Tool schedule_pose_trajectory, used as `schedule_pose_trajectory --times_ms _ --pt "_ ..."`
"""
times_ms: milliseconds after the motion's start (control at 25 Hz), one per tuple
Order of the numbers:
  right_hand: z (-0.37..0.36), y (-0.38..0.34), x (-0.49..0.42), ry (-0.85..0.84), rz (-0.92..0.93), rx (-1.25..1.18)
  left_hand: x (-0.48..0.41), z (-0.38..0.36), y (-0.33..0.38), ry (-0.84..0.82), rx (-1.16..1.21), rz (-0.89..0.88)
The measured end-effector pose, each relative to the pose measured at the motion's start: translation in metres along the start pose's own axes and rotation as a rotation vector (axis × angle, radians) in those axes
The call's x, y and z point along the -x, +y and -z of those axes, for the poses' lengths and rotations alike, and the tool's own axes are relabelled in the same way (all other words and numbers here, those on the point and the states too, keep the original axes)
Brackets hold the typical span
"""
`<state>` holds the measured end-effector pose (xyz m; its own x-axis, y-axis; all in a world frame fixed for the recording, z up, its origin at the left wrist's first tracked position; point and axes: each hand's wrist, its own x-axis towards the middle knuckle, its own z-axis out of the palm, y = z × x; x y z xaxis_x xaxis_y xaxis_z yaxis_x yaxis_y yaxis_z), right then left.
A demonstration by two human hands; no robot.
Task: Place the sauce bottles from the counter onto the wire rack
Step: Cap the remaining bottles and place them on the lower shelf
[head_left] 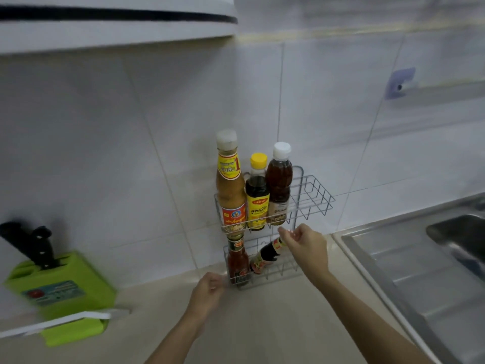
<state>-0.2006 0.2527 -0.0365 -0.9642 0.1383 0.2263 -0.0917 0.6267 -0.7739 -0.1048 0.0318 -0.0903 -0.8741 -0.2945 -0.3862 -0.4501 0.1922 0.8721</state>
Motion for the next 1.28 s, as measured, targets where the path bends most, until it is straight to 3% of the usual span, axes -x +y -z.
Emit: schedule_pose_trajectory --times_ms 160,320,480,640,1000,1280 --pt "-0.021 -0.006 -0.02 -0.077 0.135 0.183 -0.007 -0.003 0.0 -0.061 -0.069 0.0" --pt "-0.039 0.001 -0.022 -0.113 0.101 0.029 -0.004 -0.011 0.006 -0.138 -0.104 -0.015" --pt "-0.054 0.012 -0.016 -0.389 -0.063 -0.429 -0.001 -0.016 0.014 -0.173 -0.11 -0.028" --pt "-0.06 0.019 -0.011 -0.695 0.057 -0.319 0.002 -0.019 0.019 -0.181 -0.11 -0.044" --pt "-0.062 0.017 -0.008 -0.55 0.207 -0.056 -0.001 -0.025 0.012 -0.156 -0.114 -0.047" --pt "-0.048 0.022 0.0 -0.67 0.083 -0.092 -0.011 -0.02 0.0 -0.177 -0.245 -0.056"
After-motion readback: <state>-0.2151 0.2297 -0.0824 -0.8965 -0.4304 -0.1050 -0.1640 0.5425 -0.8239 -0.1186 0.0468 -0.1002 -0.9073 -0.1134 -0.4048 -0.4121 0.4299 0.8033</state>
